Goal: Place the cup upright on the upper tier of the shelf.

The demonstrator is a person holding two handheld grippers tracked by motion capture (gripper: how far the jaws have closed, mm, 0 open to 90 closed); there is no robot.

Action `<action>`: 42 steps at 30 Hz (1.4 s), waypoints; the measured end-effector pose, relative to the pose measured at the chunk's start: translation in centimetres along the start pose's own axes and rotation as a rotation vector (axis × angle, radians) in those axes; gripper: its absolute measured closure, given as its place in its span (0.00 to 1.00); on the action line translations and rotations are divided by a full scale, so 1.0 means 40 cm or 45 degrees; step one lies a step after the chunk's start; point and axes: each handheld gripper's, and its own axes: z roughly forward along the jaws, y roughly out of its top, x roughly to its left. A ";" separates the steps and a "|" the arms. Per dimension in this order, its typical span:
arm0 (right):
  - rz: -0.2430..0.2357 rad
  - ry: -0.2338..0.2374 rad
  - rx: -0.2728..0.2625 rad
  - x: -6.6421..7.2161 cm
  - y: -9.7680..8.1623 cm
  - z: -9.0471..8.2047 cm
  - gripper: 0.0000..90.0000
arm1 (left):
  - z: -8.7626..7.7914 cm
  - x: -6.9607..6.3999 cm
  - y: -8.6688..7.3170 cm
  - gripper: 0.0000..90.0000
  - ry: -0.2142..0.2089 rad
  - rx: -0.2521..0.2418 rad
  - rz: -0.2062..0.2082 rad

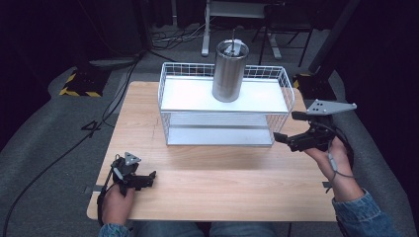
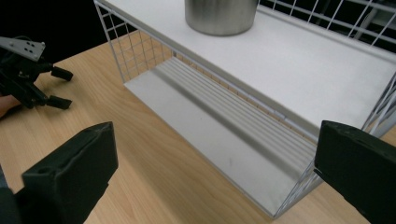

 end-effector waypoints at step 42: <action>0.184 0.039 0.192 0.022 -0.406 0.192 0.08 | 0.000 0.000 0.000 0.00 0.000 0.000 0.000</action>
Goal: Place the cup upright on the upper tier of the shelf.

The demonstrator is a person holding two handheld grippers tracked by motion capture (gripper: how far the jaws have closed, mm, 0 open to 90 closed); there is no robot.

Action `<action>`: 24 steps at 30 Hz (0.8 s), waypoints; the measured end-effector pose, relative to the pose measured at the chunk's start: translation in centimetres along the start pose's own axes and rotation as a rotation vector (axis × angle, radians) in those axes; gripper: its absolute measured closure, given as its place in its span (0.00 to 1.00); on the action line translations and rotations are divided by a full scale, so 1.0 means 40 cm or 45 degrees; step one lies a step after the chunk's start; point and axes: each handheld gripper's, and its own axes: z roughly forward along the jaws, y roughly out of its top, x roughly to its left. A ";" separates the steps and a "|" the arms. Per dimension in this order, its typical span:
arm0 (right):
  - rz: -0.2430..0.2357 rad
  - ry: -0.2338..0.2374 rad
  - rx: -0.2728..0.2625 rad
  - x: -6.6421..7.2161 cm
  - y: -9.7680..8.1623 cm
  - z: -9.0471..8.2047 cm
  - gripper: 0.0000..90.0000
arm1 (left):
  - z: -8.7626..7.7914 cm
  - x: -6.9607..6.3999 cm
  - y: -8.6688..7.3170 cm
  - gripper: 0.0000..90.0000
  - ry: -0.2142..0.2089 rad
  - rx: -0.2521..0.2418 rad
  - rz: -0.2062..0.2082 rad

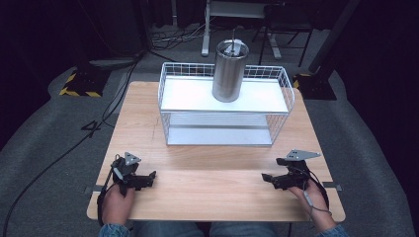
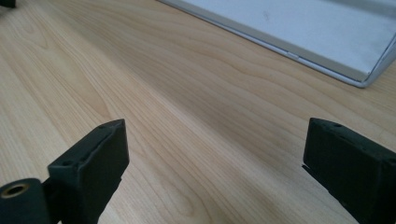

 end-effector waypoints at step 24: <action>-0.082 -0.053 0.114 0.014 -0.052 0.061 0.16 | 0.000 0.000 0.000 0.00 0.000 0.000 -0.001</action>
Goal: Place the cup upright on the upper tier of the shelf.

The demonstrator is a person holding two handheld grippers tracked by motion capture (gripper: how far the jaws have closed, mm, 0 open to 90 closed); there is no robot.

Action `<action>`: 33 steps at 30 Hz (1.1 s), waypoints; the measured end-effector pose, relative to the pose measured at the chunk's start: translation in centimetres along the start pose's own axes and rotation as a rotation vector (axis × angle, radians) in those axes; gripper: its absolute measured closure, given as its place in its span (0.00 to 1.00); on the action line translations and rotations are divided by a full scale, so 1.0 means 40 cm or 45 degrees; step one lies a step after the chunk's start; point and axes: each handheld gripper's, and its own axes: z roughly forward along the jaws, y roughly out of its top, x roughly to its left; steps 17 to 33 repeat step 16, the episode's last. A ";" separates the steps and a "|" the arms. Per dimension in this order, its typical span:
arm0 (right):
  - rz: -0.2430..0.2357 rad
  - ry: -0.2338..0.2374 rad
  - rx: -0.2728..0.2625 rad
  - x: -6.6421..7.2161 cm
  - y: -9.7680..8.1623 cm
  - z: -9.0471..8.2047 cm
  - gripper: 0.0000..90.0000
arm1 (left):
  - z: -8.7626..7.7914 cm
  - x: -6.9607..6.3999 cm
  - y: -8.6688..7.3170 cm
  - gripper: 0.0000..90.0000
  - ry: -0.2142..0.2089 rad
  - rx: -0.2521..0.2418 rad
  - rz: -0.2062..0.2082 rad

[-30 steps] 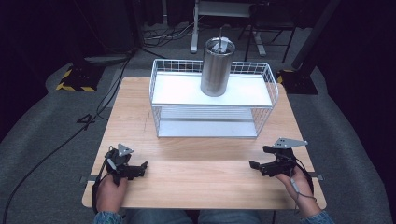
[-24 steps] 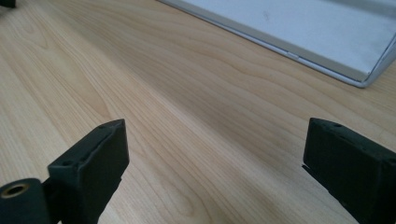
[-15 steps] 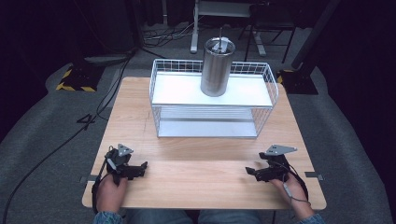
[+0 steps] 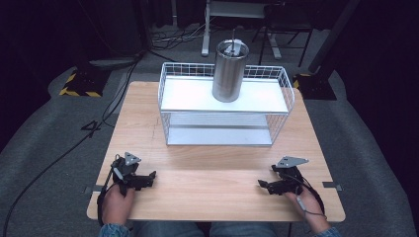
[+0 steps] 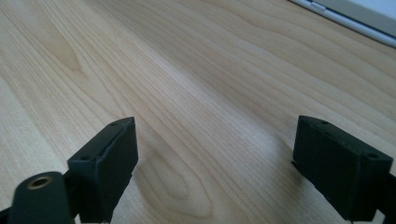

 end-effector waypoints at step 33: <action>-0.041 -0.052 -0.042 0.014 -0.006 0.022 0.05 | 0.000 0.000 0.000 0.00 0.000 0.000 0.001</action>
